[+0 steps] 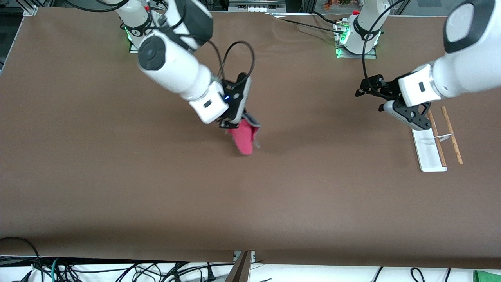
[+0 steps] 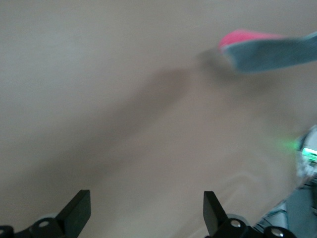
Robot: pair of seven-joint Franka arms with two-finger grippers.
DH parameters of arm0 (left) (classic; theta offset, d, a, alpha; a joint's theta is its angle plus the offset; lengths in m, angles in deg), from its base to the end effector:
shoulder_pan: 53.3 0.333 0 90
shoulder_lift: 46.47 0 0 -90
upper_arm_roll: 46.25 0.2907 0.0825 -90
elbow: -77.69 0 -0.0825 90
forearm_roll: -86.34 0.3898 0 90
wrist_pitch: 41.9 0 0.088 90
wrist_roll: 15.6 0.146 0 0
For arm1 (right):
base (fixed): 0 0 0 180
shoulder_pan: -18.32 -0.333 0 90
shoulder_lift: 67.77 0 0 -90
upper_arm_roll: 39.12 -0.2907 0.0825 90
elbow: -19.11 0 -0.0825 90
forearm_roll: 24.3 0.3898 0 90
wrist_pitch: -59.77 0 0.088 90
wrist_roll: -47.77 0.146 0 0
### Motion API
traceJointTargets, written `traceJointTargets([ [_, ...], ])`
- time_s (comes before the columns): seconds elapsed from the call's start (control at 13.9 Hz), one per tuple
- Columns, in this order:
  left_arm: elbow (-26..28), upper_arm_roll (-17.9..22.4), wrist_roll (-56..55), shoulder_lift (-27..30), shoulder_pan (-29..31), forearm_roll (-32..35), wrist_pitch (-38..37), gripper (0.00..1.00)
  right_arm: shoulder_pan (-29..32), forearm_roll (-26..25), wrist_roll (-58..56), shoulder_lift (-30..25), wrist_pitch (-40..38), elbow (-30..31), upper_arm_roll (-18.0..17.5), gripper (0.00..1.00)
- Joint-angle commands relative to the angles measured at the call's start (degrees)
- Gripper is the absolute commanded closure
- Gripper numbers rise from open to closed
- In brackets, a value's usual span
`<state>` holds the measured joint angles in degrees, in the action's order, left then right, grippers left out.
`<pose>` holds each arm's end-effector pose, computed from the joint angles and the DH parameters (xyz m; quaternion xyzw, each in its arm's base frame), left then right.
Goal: Pass towel and hang on rack
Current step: 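Carry the towel to mid-table while the left gripper approaches it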
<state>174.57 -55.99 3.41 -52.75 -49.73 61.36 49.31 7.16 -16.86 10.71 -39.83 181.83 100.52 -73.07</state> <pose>0.5614 -0.1190 0.4586 0.9515 -0.1854 -0.0754 0.2335 0.5443 0.4673 0.4293 -0.7778 -0.5823 -0.1338 0.1950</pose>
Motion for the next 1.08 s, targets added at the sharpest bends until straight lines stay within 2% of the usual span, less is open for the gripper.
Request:
traceJointTargets([
  [0.0,-2.5,-0.3,9.6,-2.8,1.4,-4.8,-1.1,0.0,-1.8,-1.0,0.9,1.2,-0.3,-2.3,-0.3,1.0],
  [0.29,-2.1,-0.6,22.5,-4.9,0.8,-13.1,-1.1,0.0,-3.9,-0.9,1.4,1.3,3.0,-3.0,-1.9,1.0],
  [0.58,-2.2,-2.1,35.1,-9.6,0.2,-20.5,-1.0,0.0,-5.3,-1.0,1.4,1.9,3.4,-3.0,-2.0,1.0],
  [1.01,-2.2,-2.1,56.2,-14.8,-4.0,-28.2,-0.9,0.0,-7.8,-1.4,1.3,2.3,4.1,-3.5,-2.0,1.0],
])
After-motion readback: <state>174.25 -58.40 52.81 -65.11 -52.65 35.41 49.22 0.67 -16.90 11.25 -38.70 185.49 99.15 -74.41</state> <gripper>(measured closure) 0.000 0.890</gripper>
